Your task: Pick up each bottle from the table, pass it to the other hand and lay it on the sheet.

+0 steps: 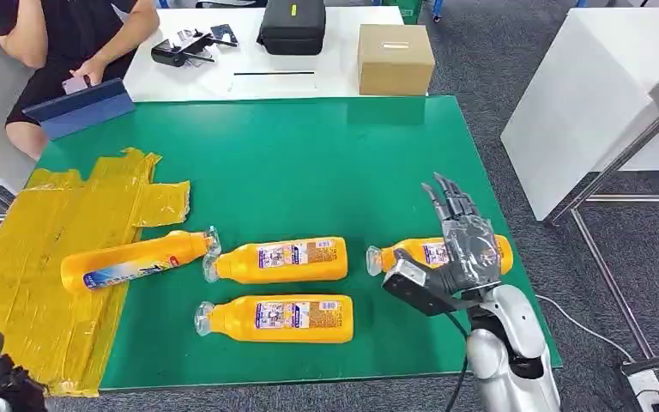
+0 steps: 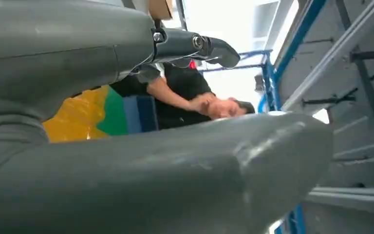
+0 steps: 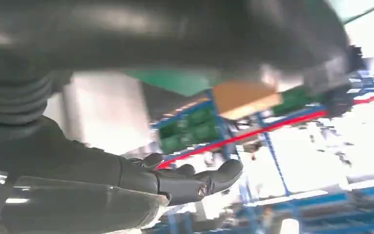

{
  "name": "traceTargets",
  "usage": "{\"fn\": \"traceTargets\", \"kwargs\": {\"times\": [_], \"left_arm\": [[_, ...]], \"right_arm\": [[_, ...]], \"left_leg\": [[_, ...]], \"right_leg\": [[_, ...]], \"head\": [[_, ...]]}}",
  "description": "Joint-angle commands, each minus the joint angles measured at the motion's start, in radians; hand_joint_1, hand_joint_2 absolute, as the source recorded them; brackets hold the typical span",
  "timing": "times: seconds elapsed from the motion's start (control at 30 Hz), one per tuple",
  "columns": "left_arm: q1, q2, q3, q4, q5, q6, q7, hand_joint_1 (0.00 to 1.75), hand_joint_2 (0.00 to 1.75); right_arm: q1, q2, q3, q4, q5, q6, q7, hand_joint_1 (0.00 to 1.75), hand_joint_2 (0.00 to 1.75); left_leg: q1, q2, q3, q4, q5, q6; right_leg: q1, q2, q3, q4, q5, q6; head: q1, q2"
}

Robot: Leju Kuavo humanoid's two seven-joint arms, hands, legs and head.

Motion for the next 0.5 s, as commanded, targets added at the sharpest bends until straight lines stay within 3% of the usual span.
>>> {"fn": "traceTargets", "kwargs": {"times": [0.03, 0.5], "left_arm": [[0.088, -0.078, -0.024, -0.087, -0.028, 0.017, -0.021, 0.00, 0.00], [0.013, -0.039, -0.028, 0.033, -0.026, 0.005, -0.009, 0.00, 0.00]], "right_arm": [[-0.013, 0.051, -0.169, 0.119, 0.113, 0.035, 0.016, 0.00, 1.75], [0.075, 0.108, -0.172, 0.004, 0.284, 0.146, 0.000, 0.00, 1.75]], "left_leg": [[0.001, 0.001, 0.003, 0.000, 0.000, -0.003], [0.003, -0.001, 0.003, -0.001, 0.000, -0.003]], "right_leg": [[0.001, 0.000, 0.003, -0.001, 0.000, -0.001], [0.001, -0.002, 0.003, -0.001, 0.000, -0.001]], "head": [[0.000, 0.000], [0.000, 0.000]]}}
